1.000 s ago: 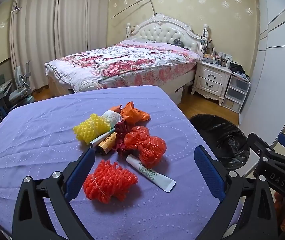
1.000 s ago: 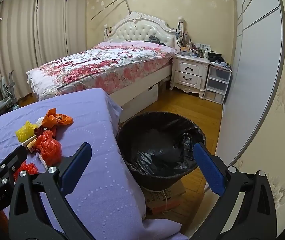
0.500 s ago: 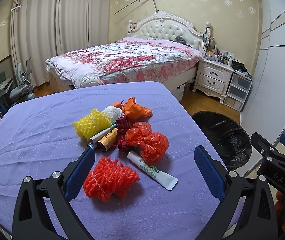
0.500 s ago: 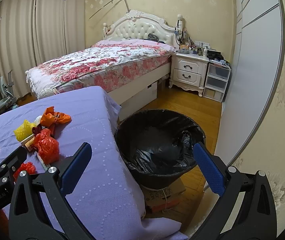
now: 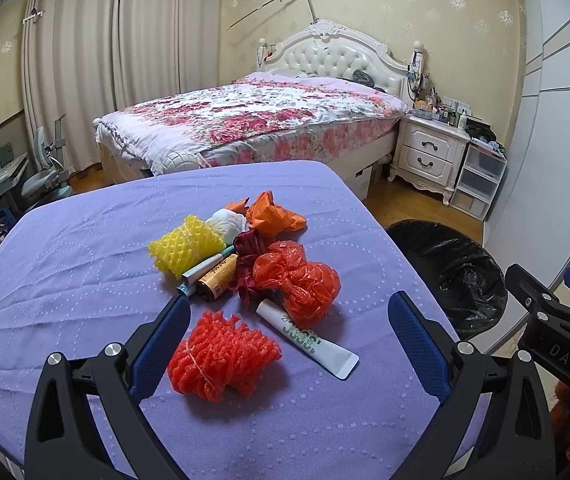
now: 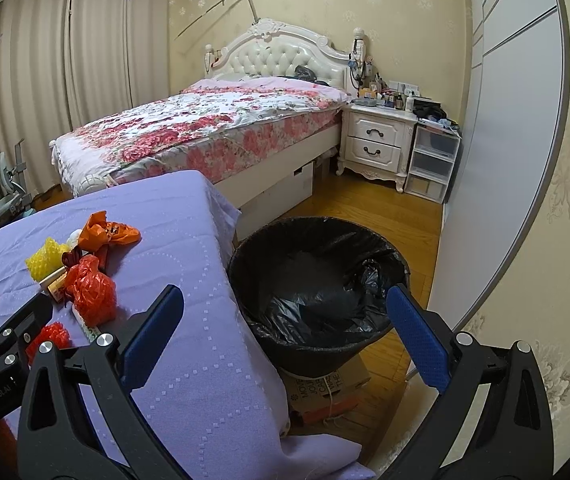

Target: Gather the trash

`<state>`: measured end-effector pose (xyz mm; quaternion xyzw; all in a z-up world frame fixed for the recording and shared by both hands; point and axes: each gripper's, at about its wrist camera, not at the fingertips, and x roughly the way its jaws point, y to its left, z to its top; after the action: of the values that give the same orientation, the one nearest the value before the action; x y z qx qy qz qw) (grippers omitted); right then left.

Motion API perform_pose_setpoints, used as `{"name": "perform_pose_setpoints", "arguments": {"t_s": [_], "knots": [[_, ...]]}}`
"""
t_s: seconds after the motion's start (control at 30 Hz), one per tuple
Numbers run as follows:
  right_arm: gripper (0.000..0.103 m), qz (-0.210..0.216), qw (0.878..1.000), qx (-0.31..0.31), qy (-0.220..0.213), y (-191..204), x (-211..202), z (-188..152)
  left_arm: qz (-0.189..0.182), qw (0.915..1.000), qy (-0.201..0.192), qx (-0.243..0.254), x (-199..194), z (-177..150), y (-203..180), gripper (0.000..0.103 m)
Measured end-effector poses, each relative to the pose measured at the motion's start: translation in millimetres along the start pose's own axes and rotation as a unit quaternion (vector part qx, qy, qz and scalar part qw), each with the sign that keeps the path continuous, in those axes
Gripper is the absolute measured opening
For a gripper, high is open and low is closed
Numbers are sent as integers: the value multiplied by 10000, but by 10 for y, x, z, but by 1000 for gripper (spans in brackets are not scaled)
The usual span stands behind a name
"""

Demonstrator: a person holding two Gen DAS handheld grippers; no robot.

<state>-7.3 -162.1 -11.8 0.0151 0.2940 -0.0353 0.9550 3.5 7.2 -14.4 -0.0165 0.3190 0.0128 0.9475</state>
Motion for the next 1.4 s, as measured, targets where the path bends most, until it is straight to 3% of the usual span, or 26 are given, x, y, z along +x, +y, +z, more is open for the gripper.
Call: {"name": "perform_pose_setpoints", "arguments": {"t_s": [1.4], "knots": [[99, -11, 10000, 8, 59, -30, 40, -50, 53, 10000, 58, 25, 82, -61, 7, 96]]}}
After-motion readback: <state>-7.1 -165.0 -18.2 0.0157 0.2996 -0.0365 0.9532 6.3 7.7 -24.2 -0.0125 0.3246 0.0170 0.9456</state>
